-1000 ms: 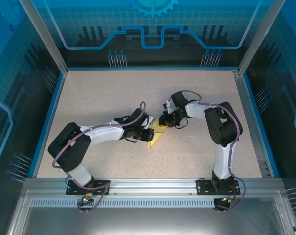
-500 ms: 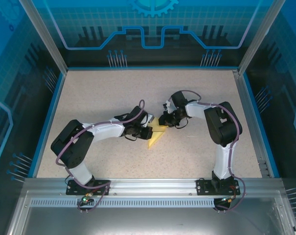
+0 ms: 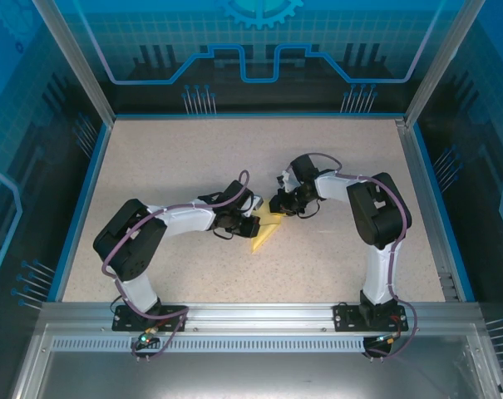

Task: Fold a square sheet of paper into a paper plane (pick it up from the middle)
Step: Third fold the triangle at the center of the table.

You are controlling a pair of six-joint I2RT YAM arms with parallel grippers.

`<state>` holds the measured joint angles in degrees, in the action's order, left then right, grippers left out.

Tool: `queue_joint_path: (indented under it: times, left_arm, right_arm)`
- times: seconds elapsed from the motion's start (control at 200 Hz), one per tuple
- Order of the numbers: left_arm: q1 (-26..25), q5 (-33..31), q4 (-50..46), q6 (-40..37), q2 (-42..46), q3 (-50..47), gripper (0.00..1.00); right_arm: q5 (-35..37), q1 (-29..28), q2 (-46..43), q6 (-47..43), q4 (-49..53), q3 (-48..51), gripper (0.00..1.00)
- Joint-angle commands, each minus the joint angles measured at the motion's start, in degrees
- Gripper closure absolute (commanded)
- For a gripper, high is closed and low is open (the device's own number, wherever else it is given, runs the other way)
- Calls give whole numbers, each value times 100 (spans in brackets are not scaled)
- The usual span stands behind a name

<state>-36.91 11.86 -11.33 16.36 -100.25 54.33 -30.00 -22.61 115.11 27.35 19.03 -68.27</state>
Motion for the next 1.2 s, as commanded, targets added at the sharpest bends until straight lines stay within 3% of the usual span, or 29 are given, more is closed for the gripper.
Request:
queue_joint_path:
  times: [0.0, 1.195]
  left_arm:
    - [43, -37, -77, -50, 76, -27, 96]
    - [61, -282, -219, 10, -54, 86, 93]
  right_arm:
    - [207, -101, 267, -36, 267, -27, 81]
    - [258, -101, 310, 35, 250, -26, 80]
